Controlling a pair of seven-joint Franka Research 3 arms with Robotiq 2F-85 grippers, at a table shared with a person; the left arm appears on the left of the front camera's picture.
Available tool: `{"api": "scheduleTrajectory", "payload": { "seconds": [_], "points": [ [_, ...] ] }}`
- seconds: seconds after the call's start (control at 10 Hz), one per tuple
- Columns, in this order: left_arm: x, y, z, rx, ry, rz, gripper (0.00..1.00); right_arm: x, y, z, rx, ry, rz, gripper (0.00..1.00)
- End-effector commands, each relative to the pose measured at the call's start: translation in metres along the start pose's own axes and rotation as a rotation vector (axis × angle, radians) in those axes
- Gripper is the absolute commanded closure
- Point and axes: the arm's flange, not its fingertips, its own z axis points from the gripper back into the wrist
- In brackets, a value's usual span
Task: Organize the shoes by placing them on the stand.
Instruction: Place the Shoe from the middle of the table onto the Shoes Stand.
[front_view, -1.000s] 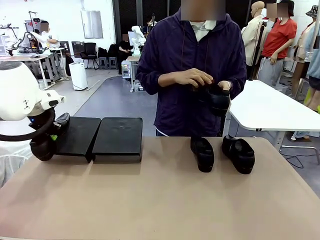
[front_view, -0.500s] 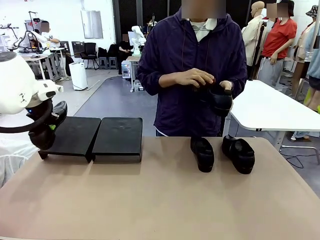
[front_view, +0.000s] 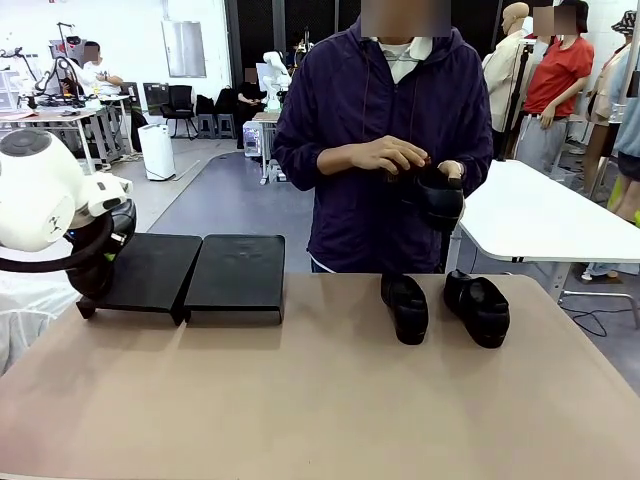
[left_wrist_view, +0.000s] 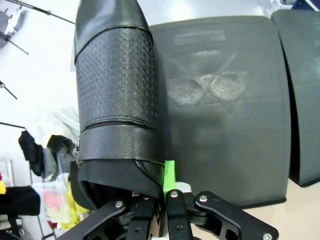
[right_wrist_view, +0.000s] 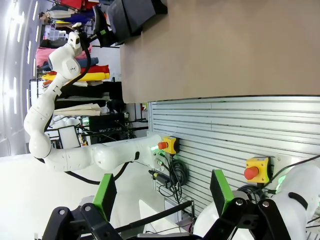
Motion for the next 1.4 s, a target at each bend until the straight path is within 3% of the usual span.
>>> {"api": "scheduleTrajectory", "payload": {
  "seconds": [0.0, 0.3, 0.4, 0.5, 0.6, 1.1, 1.3],
  "points": [
    [0.012, -0.005, 0.003, 0.000, 0.030, -0.003, 1.00, -0.001, 0.004, 0.002, 0.019, -0.003, 0.025, 0.00],
    [0.011, -0.007, 0.001, 0.006, 0.053, -0.015, 1.00, -0.001, 0.004, 0.002, 0.019, -0.003, 0.025, 0.00],
    [0.011, -0.008, 0.001, -0.008, 0.052, -0.015, 0.74, -0.001, 0.004, 0.002, 0.019, -0.003, 0.025, 0.00],
    [0.011, -0.008, 0.001, -0.008, 0.052, -0.015, 0.17, -0.001, 0.004, 0.002, 0.019, -0.003, 0.025, 0.00],
    [0.012, -0.007, 0.002, -0.007, 0.048, -0.010, 0.00, -0.001, 0.004, 0.002, 0.019, -0.003, 0.025, 0.00],
    [0.012, -0.003, 0.014, -0.010, 0.033, 0.054, 0.00, -0.001, 0.004, 0.002, 0.019, -0.003, 0.025, 0.00],
    [0.012, -0.005, 0.057, -0.056, 0.025, 0.076, 0.00, -0.001, 0.004, 0.002, 0.019, -0.003, 0.025, 0.00]
  ]
}}
